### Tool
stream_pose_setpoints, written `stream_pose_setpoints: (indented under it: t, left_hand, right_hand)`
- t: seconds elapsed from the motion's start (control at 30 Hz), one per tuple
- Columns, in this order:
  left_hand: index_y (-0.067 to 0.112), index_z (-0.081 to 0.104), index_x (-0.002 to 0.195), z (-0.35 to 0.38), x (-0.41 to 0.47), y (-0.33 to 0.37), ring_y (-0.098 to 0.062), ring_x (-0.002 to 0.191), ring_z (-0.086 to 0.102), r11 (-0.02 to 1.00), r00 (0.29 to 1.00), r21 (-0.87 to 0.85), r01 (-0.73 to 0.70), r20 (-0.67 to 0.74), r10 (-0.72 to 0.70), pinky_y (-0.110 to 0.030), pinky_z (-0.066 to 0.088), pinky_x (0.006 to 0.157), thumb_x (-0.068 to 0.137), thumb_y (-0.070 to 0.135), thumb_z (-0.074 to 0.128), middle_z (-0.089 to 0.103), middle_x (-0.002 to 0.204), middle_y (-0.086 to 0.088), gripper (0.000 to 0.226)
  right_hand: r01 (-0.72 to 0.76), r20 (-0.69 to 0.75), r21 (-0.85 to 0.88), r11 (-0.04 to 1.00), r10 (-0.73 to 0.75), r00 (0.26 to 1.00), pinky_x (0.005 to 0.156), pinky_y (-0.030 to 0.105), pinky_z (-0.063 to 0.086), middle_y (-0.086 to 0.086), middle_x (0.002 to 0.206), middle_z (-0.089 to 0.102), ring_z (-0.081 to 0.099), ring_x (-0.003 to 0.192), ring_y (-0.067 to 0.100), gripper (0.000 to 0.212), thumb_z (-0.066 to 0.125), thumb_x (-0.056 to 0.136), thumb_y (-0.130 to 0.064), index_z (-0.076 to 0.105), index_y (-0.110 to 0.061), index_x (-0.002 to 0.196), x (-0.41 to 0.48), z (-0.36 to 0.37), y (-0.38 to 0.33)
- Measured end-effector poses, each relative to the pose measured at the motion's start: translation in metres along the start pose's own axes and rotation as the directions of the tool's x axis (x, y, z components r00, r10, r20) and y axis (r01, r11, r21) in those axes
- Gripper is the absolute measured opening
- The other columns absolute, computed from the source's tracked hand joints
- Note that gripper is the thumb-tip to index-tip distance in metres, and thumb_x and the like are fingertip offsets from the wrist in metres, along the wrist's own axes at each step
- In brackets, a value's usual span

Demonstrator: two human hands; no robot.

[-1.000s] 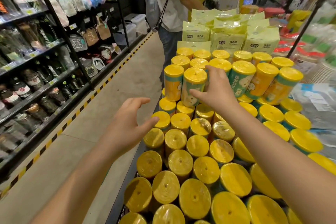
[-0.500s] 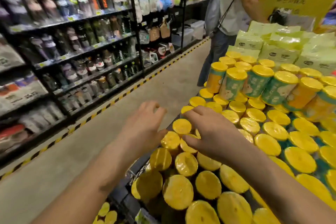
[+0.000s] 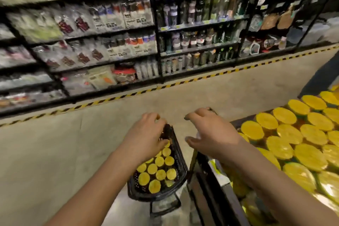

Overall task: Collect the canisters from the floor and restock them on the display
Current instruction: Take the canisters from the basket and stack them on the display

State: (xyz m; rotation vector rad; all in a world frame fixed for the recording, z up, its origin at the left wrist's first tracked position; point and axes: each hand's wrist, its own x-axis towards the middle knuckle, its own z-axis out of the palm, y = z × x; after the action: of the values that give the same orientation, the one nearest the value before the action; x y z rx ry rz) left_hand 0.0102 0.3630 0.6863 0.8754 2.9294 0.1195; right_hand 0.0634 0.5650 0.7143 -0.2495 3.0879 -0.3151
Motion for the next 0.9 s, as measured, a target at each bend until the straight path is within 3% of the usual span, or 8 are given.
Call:
stream_pose_setpoints:
  t: [0.23,0.5,0.7,0.8,0.9]
  left_hand:
    - [0.023,0.047,0.141,0.034,-0.041,-0.105,-0.024,0.133,0.038,0.982,0.980,-0.064,0.176,0.101,-0.169,-0.039,0.045,0.101,0.091,0.049,0.063,0.043,0.141,-0.001,0.059]
    - [0.022,0.044,0.143,0.086,-0.043,-0.224,-0.024,0.132,0.038,0.962,0.956,-0.130,0.240,0.202,-0.211,-0.038,0.047,0.094,0.094,0.041,0.059,0.040,0.142,-0.002,0.055]
    - [0.020,0.043,0.144,0.128,-0.013,-0.275,-0.025,0.133,0.037,0.955,0.937,-0.170,0.242,0.297,-0.185,-0.037,0.045,0.096,0.095,0.039,0.058,0.038,0.144,-0.003,0.054]
    - [0.020,0.043,0.144,0.157,0.008,-0.292,-0.025,0.134,0.037,0.953,0.931,-0.185,0.238,0.323,-0.170,-0.036,0.045,0.096,0.095,0.039,0.059,0.038,0.145,-0.003,0.055]
    - [0.021,0.042,0.144,0.199,0.032,-0.307,-0.024,0.134,0.037,0.957,0.928,-0.181,0.225,0.340,-0.153,-0.035,0.044,0.095,0.096,0.040,0.059,0.037,0.146,-0.003,0.055]
  right_hand:
    - [0.073,0.084,0.017,0.997,-0.074,0.994,0.084,0.042,0.052,0.004,0.126,0.053,0.057,0.112,0.029,0.054,0.064,0.092,-0.044,0.050,-0.020,0.137,0.050,0.068,-0.071]
    - [-0.029,0.154,0.073,0.997,0.017,0.988,0.083,0.039,0.053,-0.003,0.131,0.052,0.059,0.112,0.023,0.054,0.060,0.092,-0.047,0.047,-0.028,0.141,0.128,0.141,-0.137]
    - [-0.062,0.183,0.054,0.997,0.051,0.982,0.077,0.035,0.050,-0.001,0.125,0.059,0.063,0.104,0.024,0.050,0.065,0.091,-0.042,0.055,-0.026,0.137,0.174,0.198,-0.145]
    - [-0.066,0.170,0.054,0.996,0.056,0.984,0.072,0.034,0.043,0.002,0.113,0.063,0.064,0.096,0.029,0.045,0.072,0.083,-0.037,0.064,-0.019,0.124,0.198,0.236,-0.126]
    - [-0.058,0.164,0.069,0.996,0.047,0.985,0.073,0.037,0.046,0.006,0.108,0.063,0.063,0.093,0.032,0.042,0.071,0.080,-0.035,0.066,-0.013,0.116,0.223,0.281,-0.099]
